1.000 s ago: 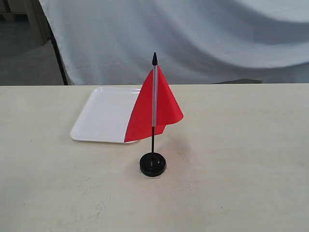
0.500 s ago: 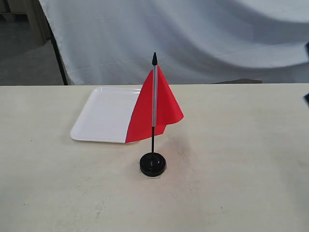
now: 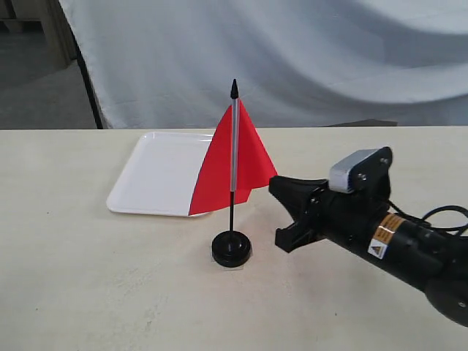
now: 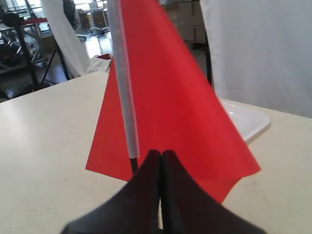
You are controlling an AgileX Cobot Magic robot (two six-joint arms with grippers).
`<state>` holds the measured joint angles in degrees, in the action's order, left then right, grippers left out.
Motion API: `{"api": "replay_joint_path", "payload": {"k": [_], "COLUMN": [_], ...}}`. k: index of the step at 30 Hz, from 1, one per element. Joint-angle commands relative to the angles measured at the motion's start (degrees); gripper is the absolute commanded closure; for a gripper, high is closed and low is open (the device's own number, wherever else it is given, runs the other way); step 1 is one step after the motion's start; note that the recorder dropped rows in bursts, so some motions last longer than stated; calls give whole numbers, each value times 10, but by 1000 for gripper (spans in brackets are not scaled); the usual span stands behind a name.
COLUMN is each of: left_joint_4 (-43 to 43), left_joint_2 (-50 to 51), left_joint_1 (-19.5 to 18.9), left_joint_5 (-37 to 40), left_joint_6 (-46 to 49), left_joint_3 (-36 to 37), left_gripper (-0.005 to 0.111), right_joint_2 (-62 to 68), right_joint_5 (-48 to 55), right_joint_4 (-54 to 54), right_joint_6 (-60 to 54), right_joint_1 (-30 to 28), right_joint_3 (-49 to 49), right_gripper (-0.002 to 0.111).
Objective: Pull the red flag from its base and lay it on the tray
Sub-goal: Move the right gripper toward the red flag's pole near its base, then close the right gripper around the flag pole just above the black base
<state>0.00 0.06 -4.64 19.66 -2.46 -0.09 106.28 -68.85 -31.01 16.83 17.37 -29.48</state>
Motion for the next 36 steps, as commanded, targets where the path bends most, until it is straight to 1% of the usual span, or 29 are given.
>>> {"api": "replay_joint_path", "payload": {"k": [1,6,11,13,14,15,16,17,18,19,20,22,28,31,36], "left_joint_4": [0,0,0,0,0,0,0,0,0,0,0,0,0,0,0], "left_joint_2": [-1,-1,-1,-1,-1,-1,-1,-1,-1,-1,-1,-1,-1,-1,-1], "left_joint_1": [-1,-1,-1,-1,-1,-1,-1,-1,-1,-1,-1,-1,-1,-1,-1], "left_joint_5": [-1,-1,-1,-1,-1,-1,-1,-1,-1,-1,-1,-1,-1,-1,-1], "left_joint_6": [1,1,1,1,1,1,1,1,1,1,1,1,1,1,1], "left_joint_3": [1,1,1,1,1,1,1,1,1,1,1,1,1,1,1], "left_gripper": [107,107,107,107,107,107,107,107,107,107,107,107,107,107,107], "right_joint_2": [56,97,107,107,107,107,107,107,107,107,107,107,107,107,120], "right_joint_5": [-11,-11,-11,-11,-11,-11,-11,-11,-11,-11,-11,-11,-3,20,104], "right_joint_4": [-3,-5,7,16,16,16,13,8,1,-8,-25,-46,-104,-77,-46], "right_joint_6": [-17,-17,-18,-18,-18,-18,-18,-18,-18,-18,-18,-21,-16,-16,-16], "right_joint_1": [10,10,10,10,10,10,9,9,9,9,9,9,11,26,58], "right_joint_3": [-45,-70,-73,-73,-73,-73,-72,-72,-72,-72,-72,-72,-72,-74,-116], "right_gripper": [109,109,108,105,100,93,83,71,57,46,30,18,18,18,18]}}
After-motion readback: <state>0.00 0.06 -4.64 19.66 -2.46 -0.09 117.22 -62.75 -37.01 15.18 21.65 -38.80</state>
